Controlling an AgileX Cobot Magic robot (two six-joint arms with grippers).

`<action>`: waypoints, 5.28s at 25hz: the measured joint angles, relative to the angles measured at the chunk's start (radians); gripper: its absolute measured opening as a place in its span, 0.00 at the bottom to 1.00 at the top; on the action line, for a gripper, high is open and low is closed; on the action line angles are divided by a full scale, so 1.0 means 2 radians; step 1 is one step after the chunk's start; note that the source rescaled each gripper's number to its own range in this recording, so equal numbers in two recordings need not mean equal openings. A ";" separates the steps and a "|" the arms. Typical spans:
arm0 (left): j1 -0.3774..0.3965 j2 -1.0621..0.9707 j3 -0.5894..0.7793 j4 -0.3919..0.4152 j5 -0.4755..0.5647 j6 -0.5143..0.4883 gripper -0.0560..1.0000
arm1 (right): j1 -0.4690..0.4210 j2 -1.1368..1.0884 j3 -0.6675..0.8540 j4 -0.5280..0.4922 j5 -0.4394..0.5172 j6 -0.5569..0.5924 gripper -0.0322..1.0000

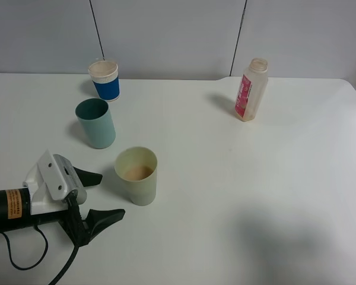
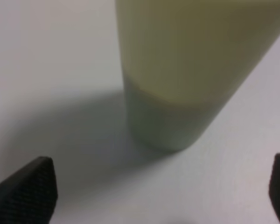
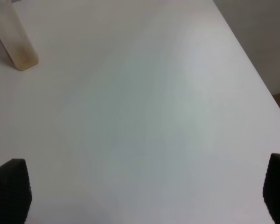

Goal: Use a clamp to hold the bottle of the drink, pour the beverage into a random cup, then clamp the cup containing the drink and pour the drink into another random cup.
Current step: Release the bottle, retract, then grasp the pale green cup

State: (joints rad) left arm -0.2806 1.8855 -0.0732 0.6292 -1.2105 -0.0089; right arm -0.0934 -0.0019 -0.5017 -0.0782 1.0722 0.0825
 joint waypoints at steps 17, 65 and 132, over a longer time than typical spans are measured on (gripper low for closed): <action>0.000 0.025 -0.057 0.079 0.000 0.004 0.84 | 0.000 0.000 0.000 0.000 0.000 0.000 1.00; -0.032 0.075 -0.137 0.102 -0.001 0.004 0.77 | 0.000 0.000 0.000 0.000 0.000 0.000 1.00; -0.056 0.110 -0.198 0.139 -0.003 -0.021 0.06 | 0.000 0.000 0.000 0.000 0.000 0.000 1.00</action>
State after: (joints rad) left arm -0.3923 2.1049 -0.4688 0.9075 -1.2163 -0.0516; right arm -0.0934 -0.0019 -0.5017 -0.0782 1.0722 0.0825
